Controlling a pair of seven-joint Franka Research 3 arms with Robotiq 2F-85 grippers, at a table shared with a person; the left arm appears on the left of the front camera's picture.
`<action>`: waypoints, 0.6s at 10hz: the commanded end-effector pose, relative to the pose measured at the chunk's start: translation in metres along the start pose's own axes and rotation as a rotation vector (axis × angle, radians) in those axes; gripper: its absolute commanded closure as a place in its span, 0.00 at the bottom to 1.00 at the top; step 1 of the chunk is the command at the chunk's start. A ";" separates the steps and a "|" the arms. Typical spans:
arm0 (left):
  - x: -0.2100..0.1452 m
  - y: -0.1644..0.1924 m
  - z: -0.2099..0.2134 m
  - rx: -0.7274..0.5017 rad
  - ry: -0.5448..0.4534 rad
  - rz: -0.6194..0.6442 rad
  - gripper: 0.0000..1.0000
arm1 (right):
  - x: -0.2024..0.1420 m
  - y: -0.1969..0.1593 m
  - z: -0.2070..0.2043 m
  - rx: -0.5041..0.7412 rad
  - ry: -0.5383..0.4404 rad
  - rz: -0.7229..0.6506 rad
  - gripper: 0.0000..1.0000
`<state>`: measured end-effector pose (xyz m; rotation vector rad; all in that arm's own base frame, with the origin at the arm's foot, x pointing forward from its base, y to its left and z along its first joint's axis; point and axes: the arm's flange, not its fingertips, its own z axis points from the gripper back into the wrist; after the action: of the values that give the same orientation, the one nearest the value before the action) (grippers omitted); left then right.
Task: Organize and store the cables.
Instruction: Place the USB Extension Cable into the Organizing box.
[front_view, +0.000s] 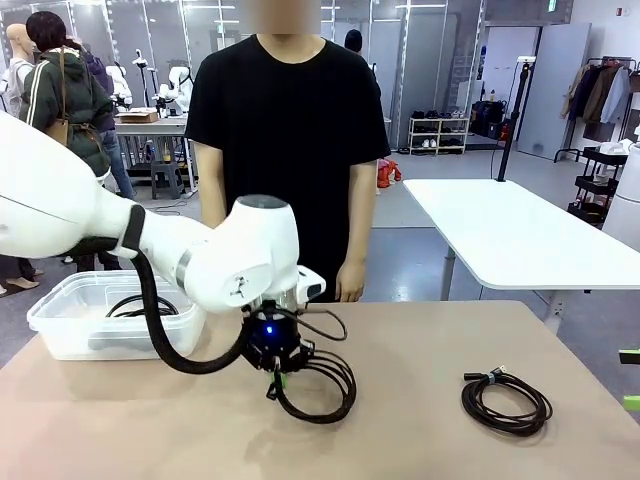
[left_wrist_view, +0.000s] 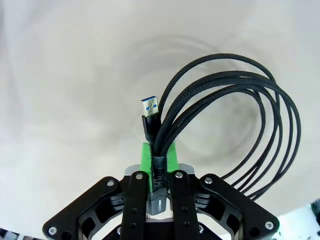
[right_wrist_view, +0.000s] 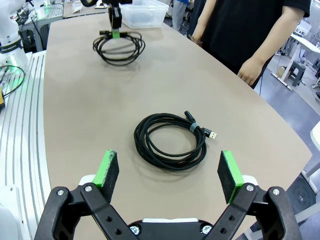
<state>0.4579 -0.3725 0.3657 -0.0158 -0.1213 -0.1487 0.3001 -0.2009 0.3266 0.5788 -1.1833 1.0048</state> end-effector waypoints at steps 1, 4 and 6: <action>-0.017 0.023 0.043 -0.011 -0.030 -0.041 1.00 | 0.003 -0.001 0.001 -0.009 -0.009 -0.007 0.00; -0.025 0.032 0.071 -0.024 -0.073 -0.072 1.00 | 0.003 -0.001 0.001 -0.009 -0.009 -0.007 0.00; -0.029 0.031 0.073 -0.028 -0.097 -0.067 1.00 | 0.003 -0.001 0.001 -0.009 -0.009 -0.007 0.00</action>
<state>0.4297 -0.3397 0.4389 -0.0193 -0.2129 -0.2043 0.3001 -0.2008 0.3266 0.5789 -1.1832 1.0048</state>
